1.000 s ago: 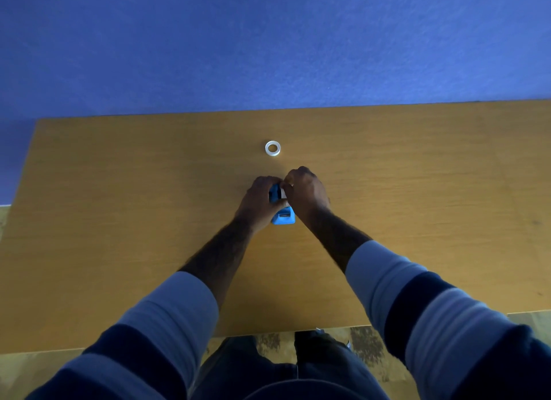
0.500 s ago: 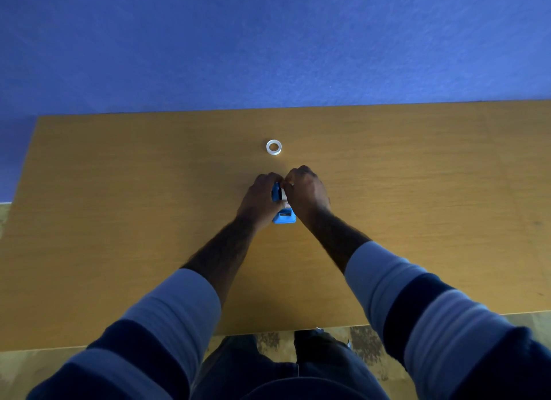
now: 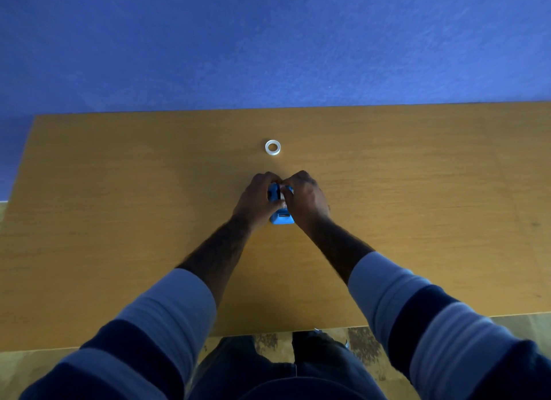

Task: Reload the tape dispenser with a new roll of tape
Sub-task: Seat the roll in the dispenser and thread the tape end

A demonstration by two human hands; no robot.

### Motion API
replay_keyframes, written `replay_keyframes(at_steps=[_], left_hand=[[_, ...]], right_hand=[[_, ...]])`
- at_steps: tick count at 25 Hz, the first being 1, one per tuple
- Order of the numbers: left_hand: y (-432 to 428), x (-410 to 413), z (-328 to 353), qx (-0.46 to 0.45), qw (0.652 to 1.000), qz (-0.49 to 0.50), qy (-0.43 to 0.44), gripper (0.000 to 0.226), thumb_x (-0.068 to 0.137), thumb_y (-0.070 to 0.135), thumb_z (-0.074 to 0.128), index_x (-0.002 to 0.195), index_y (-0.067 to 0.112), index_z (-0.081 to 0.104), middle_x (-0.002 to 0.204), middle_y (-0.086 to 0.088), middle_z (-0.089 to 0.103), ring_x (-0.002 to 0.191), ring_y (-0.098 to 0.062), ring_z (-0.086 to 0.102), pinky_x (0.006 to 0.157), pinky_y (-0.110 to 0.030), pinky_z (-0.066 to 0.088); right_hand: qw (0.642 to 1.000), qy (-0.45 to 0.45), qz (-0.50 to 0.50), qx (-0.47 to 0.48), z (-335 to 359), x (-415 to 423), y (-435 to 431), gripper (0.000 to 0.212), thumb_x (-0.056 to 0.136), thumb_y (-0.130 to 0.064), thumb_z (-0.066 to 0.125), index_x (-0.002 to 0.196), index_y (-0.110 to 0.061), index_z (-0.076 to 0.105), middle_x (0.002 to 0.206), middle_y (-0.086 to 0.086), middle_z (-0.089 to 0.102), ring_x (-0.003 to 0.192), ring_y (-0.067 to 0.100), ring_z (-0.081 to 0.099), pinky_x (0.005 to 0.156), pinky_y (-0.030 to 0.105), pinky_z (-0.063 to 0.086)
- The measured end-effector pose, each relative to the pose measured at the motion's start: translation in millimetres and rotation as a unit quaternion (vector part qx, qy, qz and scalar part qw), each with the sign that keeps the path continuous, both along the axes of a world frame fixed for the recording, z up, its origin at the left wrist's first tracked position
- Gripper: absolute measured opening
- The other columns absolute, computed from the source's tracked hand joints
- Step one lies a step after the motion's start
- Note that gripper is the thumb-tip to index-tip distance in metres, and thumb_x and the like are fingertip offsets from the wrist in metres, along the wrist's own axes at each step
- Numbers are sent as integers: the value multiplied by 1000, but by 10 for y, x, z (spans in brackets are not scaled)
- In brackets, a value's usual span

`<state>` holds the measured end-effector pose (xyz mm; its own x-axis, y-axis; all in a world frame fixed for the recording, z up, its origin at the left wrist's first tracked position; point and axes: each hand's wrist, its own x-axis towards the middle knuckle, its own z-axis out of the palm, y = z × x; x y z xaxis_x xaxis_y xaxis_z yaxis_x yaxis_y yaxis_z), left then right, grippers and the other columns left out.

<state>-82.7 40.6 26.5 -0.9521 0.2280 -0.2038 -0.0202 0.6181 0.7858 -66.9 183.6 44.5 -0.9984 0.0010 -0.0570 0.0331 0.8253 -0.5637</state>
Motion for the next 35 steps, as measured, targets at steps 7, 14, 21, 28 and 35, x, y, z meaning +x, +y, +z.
replay_keyframes(at_steps=[7,14,21,28,35], left_hand=[[17,9,-7,21,999,38,5,59,73,20,84,124,26,54,124,7,53,107,-14,63,86,-32,57],[-10,33,4,11,1000,12,20,51,69,23,87,107,31,55,113,10,52,99,-2,58,80,-21,52],[-28,-17,10,28,999,-7,19,41,72,19,85,103,27,60,112,4,54,101,-12,60,89,-39,57],[-15,-8,13,7,999,-16,29,49,69,18,85,111,25,60,116,6,53,104,-11,58,90,-39,57],[-43,-34,22,3,1000,-13,10,41,75,23,83,113,22,68,126,-3,53,113,-15,56,97,-43,54]], right_hand=[[999,-18,-18,41,-17,-121,-21,10,95,-15,61,99,-10,69,101,6,62,79,17,62,71,36,58],[999,2,-16,50,5,-197,-19,3,94,-12,61,93,-11,63,84,-1,56,67,14,54,66,36,54],[996,58,31,64,-51,-21,60,7,94,-14,64,96,-8,61,89,7,64,72,19,59,63,33,48],[993,53,25,100,-29,-120,43,5,92,-14,66,92,-11,62,86,4,63,75,18,59,70,32,42],[989,66,56,120,-4,-38,71,12,88,-14,70,96,-11,61,92,6,64,83,21,59,74,37,47]])
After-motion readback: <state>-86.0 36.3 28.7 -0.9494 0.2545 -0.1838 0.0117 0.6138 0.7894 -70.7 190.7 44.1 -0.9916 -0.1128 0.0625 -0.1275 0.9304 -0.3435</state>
